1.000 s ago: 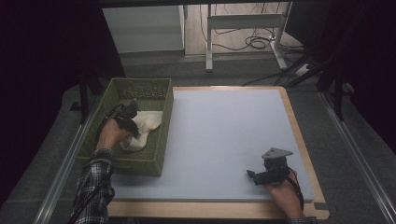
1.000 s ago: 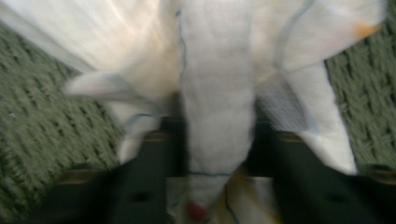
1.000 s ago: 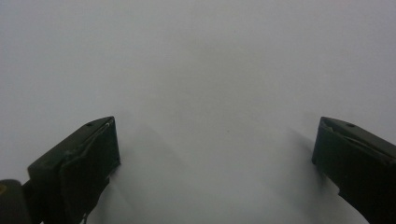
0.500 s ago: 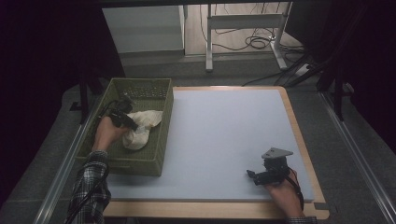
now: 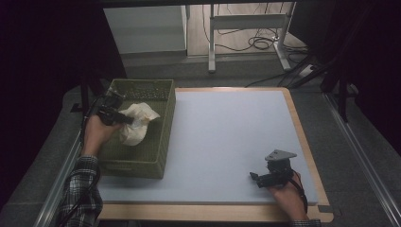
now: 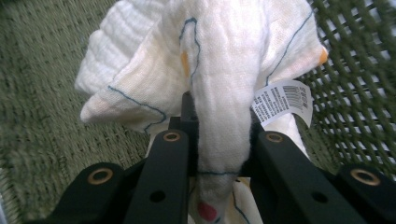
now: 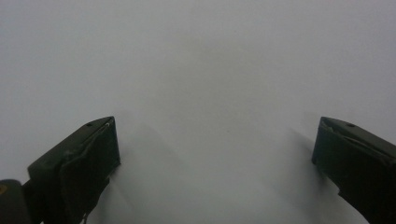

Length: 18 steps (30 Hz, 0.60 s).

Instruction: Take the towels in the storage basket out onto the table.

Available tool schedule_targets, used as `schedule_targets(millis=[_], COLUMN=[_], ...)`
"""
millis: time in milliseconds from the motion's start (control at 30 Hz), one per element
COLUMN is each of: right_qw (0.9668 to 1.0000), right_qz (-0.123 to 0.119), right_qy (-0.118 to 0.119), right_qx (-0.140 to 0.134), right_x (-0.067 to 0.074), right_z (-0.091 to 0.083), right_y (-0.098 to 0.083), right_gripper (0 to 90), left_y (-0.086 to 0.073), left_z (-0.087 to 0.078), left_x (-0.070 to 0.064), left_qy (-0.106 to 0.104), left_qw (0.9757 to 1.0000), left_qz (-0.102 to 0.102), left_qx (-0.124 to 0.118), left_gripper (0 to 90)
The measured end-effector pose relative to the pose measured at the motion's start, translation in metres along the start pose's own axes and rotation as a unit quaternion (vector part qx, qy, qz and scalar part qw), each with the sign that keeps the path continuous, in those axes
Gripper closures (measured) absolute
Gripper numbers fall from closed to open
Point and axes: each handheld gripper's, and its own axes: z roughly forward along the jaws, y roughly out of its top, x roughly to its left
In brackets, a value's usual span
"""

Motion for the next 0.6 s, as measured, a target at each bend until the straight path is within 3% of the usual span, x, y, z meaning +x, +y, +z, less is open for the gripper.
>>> schedule_targets(millis=[367,600], right_qw=[1.0000,1.0000], right_qz=[0.000,0.000], right_qy=[0.000,0.000], right_qx=[0.000,0.000], right_x=[0.000,0.000], right_z=[0.000,0.000], right_y=[0.000,0.000], right_gripper=[0.8,0.8], left_y=[0.000,0.005], left_z=[-0.035,-0.054], left_x=[-0.003,-0.012], left_qy=[-0.011,-0.019], left_qw=[0.9987,0.9971], left_qz=[0.001,0.016], left_qx=[-0.050,-0.072], left_gripper=[80.0,80.0])
